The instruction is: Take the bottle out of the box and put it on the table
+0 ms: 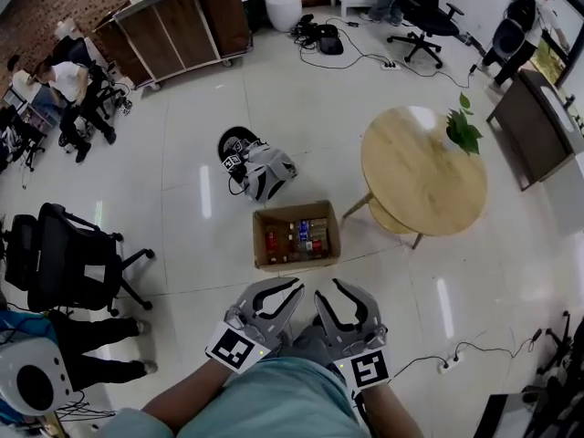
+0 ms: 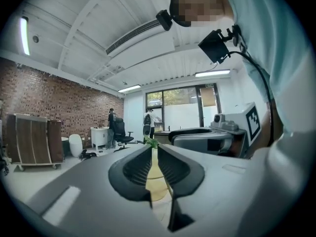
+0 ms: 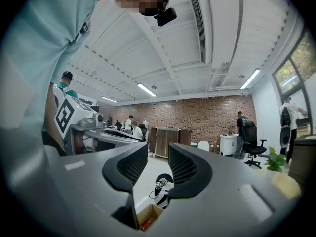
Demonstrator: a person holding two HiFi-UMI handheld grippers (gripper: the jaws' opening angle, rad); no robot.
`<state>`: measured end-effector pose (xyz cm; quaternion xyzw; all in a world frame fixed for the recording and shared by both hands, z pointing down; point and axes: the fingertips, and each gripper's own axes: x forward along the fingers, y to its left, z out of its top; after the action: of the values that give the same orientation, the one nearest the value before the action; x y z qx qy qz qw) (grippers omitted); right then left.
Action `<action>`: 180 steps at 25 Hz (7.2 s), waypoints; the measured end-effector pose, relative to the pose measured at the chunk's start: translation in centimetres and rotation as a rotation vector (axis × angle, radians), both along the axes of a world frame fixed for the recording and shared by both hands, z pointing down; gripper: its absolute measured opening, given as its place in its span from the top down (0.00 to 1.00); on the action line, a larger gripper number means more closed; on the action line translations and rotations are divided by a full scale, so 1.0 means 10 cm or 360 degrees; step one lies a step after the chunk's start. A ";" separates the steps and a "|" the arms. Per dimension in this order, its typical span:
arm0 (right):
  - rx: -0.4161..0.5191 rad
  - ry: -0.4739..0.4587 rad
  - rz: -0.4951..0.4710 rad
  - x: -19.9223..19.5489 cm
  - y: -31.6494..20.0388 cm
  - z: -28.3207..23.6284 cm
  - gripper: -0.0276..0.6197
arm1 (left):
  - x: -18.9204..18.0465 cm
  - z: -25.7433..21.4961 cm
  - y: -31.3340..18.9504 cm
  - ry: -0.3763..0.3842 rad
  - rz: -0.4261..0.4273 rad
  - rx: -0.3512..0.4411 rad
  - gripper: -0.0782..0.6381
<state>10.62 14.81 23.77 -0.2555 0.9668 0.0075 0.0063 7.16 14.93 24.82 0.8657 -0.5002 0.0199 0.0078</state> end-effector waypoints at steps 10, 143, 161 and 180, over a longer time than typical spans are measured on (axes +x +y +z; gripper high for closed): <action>0.0001 0.0056 -0.0089 -0.67 -0.48 -0.12 0.77 | -0.59 0.17 -0.55 -0.0107 -0.0034 0.0002 0.74; -0.0218 0.0549 -0.0310 -0.77 -3.31 1.94 0.52 | -1.08 1.93 -2.89 -0.0075 -0.0443 -0.0335 0.88; -0.0258 0.0567 0.0457 1.72 -4.16 1.82 0.52 | 1.52 1.25 -4.12 -0.0062 0.0292 -0.0154 0.88; -0.0313 0.0656 0.0437 1.59 -4.56 2.29 0.47 | 1.60 1.46 -4.27 -0.0186 0.0349 -0.0268 0.88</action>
<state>26.56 -30.81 46.65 -0.3767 0.9000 -0.0340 -0.2166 23.19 -27.72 39.38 0.9087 -0.3989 0.1129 0.0491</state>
